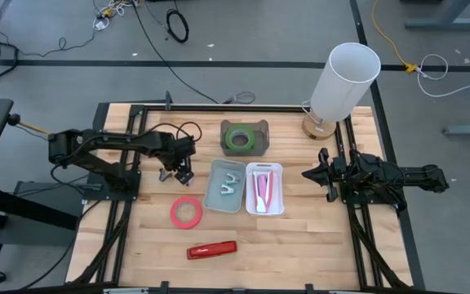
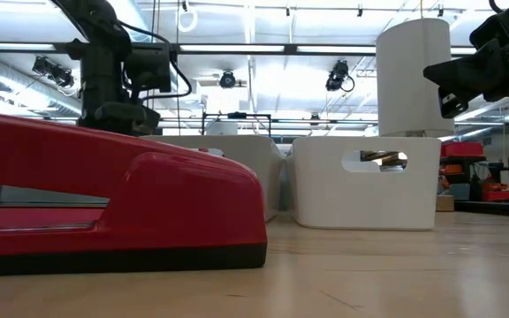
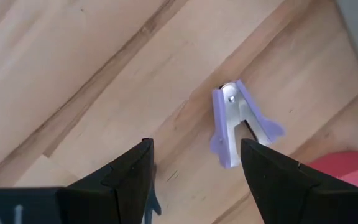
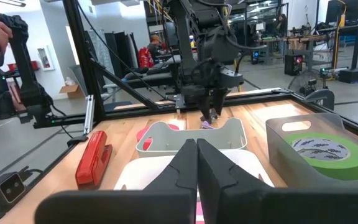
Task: Pick and place Stapler, Stapler remover, tape
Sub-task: Put the purple staple remover in the gray bin
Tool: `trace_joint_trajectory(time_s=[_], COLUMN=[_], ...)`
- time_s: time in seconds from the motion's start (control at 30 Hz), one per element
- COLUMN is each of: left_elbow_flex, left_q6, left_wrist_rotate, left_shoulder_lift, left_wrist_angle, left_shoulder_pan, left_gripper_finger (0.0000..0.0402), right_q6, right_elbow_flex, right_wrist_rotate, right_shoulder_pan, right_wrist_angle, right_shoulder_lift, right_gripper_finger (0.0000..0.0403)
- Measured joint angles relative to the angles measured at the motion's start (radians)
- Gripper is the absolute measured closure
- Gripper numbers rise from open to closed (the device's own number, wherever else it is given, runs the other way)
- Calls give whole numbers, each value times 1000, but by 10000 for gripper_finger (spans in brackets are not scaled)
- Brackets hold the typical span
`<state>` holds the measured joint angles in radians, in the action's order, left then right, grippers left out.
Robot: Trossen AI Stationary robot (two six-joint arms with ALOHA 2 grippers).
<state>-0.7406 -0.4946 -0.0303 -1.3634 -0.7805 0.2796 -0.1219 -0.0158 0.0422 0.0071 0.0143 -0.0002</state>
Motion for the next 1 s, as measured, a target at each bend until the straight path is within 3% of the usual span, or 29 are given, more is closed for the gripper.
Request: trace_joint_trajectory(time_s=[0.83, 1.0], left_elbow_flex=[0, 0], left_q6=[31, 15], left_wrist_rotate=[-23, -37], left_shoulder_lift=[-111, -110], left_wrist_angle=[15, 17], left_shoulder_pan=[-44, -43], left_gripper_finger=[159, 174], right_q6=[0, 0], right_elbow_flex=[0, 0], right_wrist_rotate=[-2, 1], right_shoulder_pan=[0, 0], right_wrist_angle=[0, 0], right_shoulder_lift=[0, 0], right_gripper_finger=[399, 399])
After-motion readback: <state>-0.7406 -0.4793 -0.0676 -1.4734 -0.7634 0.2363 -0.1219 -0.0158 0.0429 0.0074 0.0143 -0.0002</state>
